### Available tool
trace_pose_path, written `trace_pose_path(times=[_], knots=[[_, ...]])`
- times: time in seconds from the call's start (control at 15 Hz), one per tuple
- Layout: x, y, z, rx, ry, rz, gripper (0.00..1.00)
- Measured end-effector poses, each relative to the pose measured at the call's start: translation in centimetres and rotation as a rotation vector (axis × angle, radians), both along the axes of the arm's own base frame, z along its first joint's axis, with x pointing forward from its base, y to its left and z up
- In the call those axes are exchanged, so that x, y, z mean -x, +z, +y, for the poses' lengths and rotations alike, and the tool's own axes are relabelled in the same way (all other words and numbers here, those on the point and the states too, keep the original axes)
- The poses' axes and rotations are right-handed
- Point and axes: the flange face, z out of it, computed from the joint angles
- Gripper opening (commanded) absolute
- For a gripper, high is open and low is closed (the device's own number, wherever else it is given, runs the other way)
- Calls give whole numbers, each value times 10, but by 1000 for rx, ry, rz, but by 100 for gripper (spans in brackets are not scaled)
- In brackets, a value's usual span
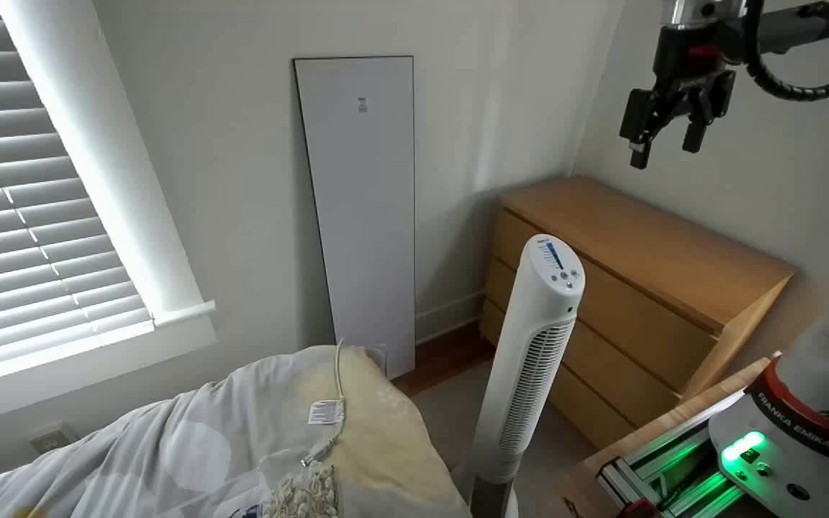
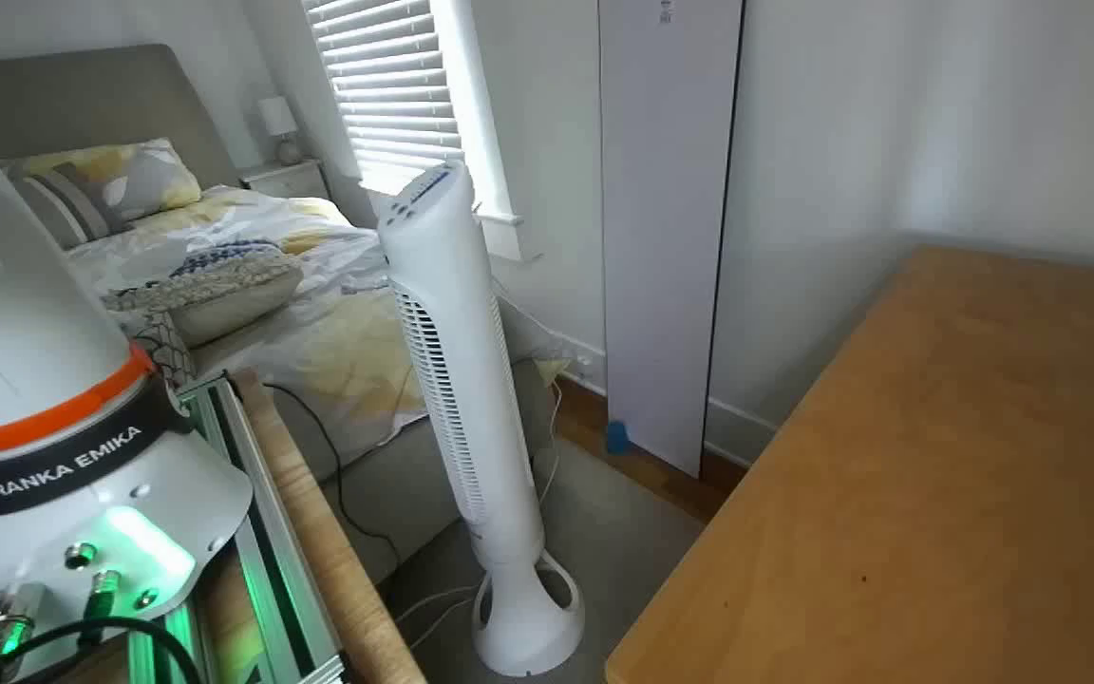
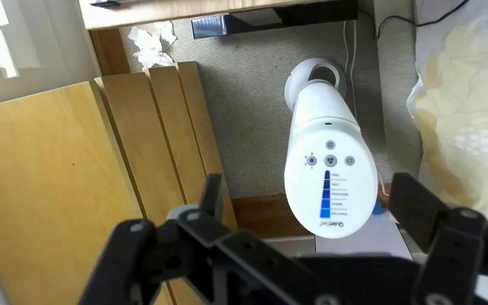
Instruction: Press the middle button on the white air conditioner
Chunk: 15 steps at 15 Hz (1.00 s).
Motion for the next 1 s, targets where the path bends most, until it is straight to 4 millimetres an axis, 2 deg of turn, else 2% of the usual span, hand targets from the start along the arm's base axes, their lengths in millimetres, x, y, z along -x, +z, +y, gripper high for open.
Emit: trace_pose_path(times=[0.73, 1.0], knots=[[-1, 0, 0, -2, 4, -1, 100], [-16, -13, -2, -39, 23, -37, 100]])
